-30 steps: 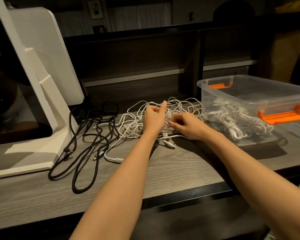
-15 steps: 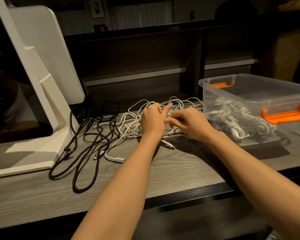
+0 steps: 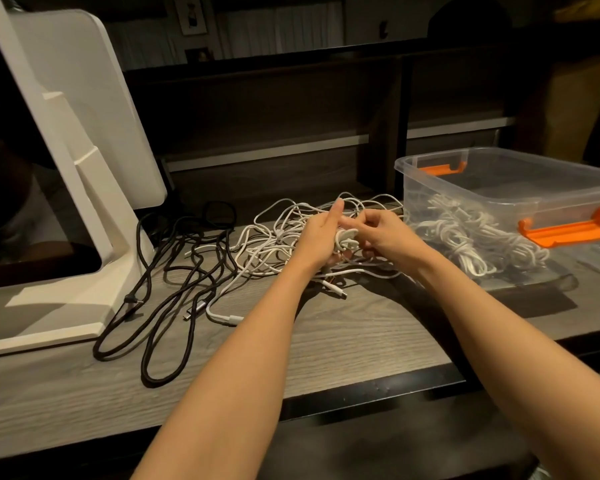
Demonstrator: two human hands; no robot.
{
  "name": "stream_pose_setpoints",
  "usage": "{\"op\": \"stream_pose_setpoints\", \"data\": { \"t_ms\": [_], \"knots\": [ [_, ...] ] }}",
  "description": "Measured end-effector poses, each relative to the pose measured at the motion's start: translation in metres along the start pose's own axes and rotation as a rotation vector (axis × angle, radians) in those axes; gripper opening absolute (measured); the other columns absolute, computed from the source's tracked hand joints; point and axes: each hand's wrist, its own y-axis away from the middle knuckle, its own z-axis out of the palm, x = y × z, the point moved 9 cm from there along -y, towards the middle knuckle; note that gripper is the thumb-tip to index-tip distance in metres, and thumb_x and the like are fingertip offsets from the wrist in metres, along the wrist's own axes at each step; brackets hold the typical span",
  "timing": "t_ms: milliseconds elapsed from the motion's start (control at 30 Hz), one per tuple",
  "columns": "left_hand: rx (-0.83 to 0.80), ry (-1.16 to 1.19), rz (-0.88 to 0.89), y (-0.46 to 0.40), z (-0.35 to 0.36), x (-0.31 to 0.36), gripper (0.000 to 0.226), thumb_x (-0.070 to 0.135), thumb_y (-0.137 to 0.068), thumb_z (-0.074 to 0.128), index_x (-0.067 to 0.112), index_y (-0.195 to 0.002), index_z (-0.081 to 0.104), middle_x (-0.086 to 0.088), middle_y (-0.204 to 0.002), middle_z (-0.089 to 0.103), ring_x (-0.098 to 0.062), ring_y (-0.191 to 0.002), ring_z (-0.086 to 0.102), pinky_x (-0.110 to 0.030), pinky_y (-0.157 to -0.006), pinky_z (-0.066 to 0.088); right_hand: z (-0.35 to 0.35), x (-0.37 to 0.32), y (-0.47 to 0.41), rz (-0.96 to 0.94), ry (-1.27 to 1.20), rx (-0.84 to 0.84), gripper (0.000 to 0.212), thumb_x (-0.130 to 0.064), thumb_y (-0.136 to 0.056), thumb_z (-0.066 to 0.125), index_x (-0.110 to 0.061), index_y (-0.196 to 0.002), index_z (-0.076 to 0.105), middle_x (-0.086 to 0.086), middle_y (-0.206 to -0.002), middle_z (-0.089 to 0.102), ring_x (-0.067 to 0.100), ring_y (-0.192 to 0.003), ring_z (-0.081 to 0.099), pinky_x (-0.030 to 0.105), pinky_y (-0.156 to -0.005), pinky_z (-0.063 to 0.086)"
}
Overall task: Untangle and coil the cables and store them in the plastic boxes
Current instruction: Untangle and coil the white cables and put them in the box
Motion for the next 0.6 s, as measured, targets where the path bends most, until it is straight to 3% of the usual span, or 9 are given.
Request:
{"op": "stream_pose_setpoints", "data": {
  "t_ms": [67,200,367,467,533,600],
  "knots": [
    [-0.018,0.083,-0.023,0.001,0.001,0.0,0.058,0.049,-0.103,0.027,0.003,-0.108,0.063,-0.005,-0.062,0.053,-0.007,-0.039,0.046,-0.014,-0.034,0.032,0.005,0.001,0.001,0.016,-0.009,-0.048,0.031,-0.037,-0.092,0.058,-0.007,-0.083,0.058,0.01,-0.071,0.056,0.018,-0.06,0.049,0.024,-0.056,0.042],
    [-0.026,0.234,-0.101,0.003,0.002,-0.003,0.053,0.056,-0.099,0.036,0.01,-0.083,0.058,-0.001,-0.055,0.05,-0.004,-0.033,0.038,-0.013,-0.033,0.027,0.012,-0.002,0.005,0.019,0.015,-0.06,0.02,-0.021,-0.1,0.045,-0.006,-0.088,0.052,0.005,-0.07,0.054,0.015,-0.06,0.049,0.016,-0.05,0.046],
    [0.202,0.205,-0.117,-0.002,-0.015,-0.012,0.036,0.047,-0.1,0.044,0.015,-0.085,0.044,0.0,-0.066,0.043,-0.006,-0.043,0.039,-0.014,-0.035,0.029,0.016,-0.002,0.007,0.022,0.136,-0.102,0.008,-0.007,-0.099,0.046,-0.011,-0.098,0.052,-0.002,-0.072,0.058,0.006,-0.059,0.051,0.011,-0.049,0.043],
    [0.305,0.154,-0.078,-0.002,-0.02,-0.01,0.032,0.046,-0.101,0.04,0.018,-0.086,0.046,0.002,-0.066,0.042,-0.007,-0.05,0.039,-0.015,-0.039,0.034,0.009,-0.008,0.004,-0.069,0.356,-0.006,0.015,-0.019,-0.095,0.057,-0.016,-0.081,0.061,-0.001,-0.067,0.062,0.0,-0.053,0.055,0.016,-0.056,0.044],
    [0.376,0.139,-0.042,-0.002,-0.026,-0.011,0.035,0.044,-0.101,0.042,0.016,-0.079,0.048,0.002,-0.062,0.042,-0.009,-0.051,0.041,-0.018,-0.044,0.036,0.003,-0.012,0.004,-0.11,0.503,0.066,0.032,-0.034,-0.093,0.059,-0.02,-0.064,0.061,0.0,-0.06,0.061,0.007,-0.054,0.055,0.024,-0.06,0.044],
    [0.45,0.095,-0.016,-0.002,-0.034,-0.013,0.038,0.041,-0.1,0.047,0.014,-0.074,0.05,0.0,-0.061,0.045,-0.013,-0.056,0.045,-0.025,-0.052,0.039,0.008,-0.015,0.006,-0.149,0.618,0.026,0.039,-0.042,-0.093,0.055,-0.02,-0.061,0.059,-0.002,-0.056,0.056,0.01,-0.054,0.052,0.028,-0.06,0.043]
  ]
}}
